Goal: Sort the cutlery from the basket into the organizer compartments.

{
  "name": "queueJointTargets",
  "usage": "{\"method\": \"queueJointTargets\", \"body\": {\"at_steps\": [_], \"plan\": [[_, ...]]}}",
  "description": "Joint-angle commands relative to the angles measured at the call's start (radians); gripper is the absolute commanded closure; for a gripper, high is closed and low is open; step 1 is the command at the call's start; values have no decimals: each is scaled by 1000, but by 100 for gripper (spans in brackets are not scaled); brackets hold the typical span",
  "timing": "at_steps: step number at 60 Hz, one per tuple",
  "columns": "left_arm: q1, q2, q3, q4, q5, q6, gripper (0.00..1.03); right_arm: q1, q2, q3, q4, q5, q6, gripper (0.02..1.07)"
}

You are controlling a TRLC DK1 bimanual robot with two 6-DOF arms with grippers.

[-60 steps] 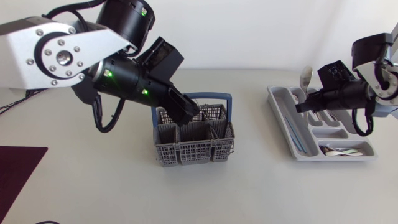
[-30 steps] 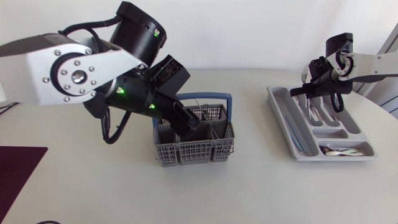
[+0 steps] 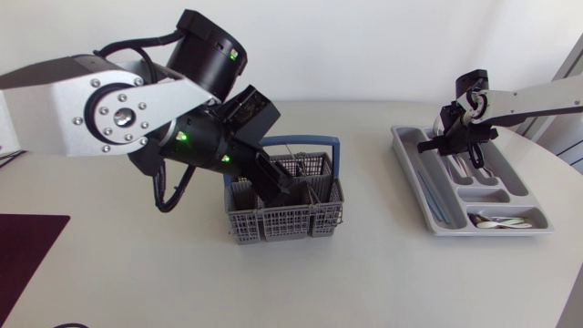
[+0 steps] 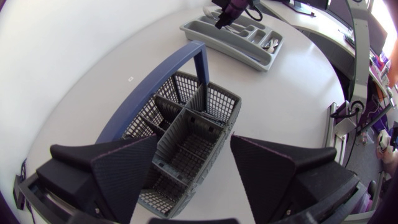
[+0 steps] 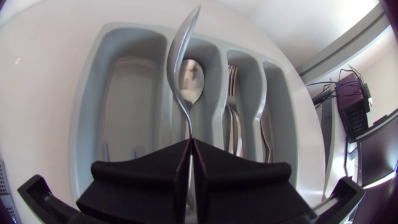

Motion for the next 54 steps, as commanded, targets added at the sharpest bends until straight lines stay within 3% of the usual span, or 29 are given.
{"method": "queueJointTargets", "body": {"at_steps": [1,11,17,22,28,32,54], "plan": [[-5,14,-21,3,-5,15,23,-19,54,43,-20,9,21,101],[-13,25,-15,3,-5,9,23,-32,105,82,-32,1,26,99],[-26,40,-9,3,-11,4,23,-32,111,83,-37,-6,26,80],[-36,59,-2,3,-19,4,23,-32,105,80,-44,-23,27,71],[-42,78,13,3,-20,-10,23,-35,65,56,-44,-54,27,46],[-43,83,19,3,-20,-20,23,-36,22,28,-43,-71,27,37],[7,101,42,33,-20,-74,24,10,-424,-333,72,-230,-34,35]]}}
